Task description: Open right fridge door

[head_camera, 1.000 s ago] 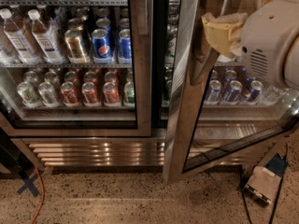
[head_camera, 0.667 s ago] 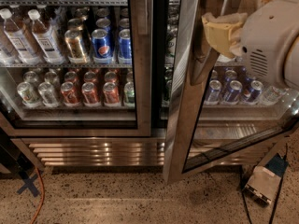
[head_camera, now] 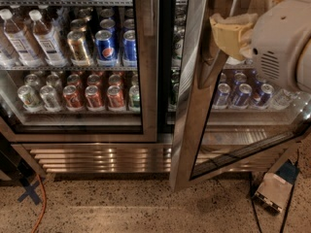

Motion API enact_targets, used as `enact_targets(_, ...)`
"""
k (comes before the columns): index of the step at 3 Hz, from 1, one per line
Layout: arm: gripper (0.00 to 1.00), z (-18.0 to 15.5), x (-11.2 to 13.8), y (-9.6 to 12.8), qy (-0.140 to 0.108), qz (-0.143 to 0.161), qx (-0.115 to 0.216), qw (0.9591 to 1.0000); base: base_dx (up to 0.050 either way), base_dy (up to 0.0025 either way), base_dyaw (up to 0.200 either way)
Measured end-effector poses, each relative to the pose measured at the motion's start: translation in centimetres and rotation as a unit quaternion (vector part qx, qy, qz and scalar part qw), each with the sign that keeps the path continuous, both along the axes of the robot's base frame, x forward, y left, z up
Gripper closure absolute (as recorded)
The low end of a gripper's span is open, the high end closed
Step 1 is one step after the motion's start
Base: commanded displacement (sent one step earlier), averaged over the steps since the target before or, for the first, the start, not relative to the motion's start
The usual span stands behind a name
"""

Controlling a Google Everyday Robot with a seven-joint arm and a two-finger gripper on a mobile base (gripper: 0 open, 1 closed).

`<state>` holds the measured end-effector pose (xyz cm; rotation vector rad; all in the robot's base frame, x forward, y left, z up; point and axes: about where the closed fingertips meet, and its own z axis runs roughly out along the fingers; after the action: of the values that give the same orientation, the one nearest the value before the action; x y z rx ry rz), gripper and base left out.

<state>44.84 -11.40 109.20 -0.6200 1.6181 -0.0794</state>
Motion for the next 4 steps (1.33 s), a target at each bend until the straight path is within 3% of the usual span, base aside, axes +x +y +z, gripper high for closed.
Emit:
enact_targets(1, 0.47, 0.00, 0.00, 0.00, 0.000, 0.000, 0.000, 1.0000, 0.000, 0.00000, 0.000)
enact_targets(2, 0.59, 0.00, 0.00, 0.00, 0.000, 0.000, 0.000, 1.0000, 0.000, 0.00000, 0.000)
enact_targets(3, 0.58, 0.00, 0.00, 0.00, 0.000, 0.000, 0.000, 1.0000, 0.000, 0.00000, -0.198)
enact_targets(4, 0.58, 0.00, 0.00, 0.00, 0.000, 0.000, 0.000, 1.0000, 0.000, 0.00000, 0.000)
